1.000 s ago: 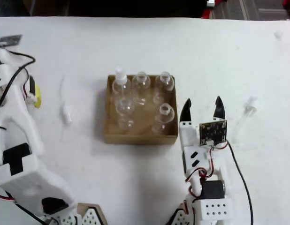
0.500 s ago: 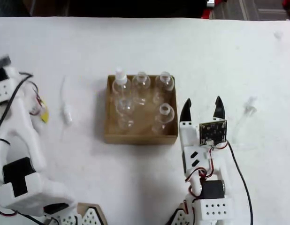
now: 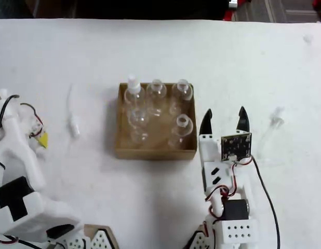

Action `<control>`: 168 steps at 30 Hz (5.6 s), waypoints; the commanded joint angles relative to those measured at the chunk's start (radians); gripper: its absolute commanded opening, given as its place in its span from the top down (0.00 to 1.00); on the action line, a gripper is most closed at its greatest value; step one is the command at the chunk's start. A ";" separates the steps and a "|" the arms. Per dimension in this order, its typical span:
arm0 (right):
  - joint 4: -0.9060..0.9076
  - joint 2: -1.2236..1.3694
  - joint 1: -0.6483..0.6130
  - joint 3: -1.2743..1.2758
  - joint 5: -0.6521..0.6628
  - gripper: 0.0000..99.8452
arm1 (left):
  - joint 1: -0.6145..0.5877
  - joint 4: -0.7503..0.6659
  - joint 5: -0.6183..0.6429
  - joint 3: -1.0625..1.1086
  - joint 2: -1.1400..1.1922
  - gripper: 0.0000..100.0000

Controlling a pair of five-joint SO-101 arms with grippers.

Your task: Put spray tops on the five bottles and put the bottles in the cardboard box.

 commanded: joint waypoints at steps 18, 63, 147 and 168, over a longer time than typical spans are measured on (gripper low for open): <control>0.001 0.002 -0.010 0.009 0.014 0.73 | -0.001 0.161 -0.554 -0.244 -0.054 0.68; -0.001 0.001 -0.010 0.009 0.014 0.73 | 0.168 -0.555 -2.410 0.381 -0.056 0.78; 0.001 0.001 -0.012 0.009 0.014 0.73 | 0.249 -0.376 -2.236 0.404 -0.377 0.78; 0.007 0.002 -0.048 0.009 0.083 0.73 | 0.246 -0.393 -2.289 0.187 0.030 0.78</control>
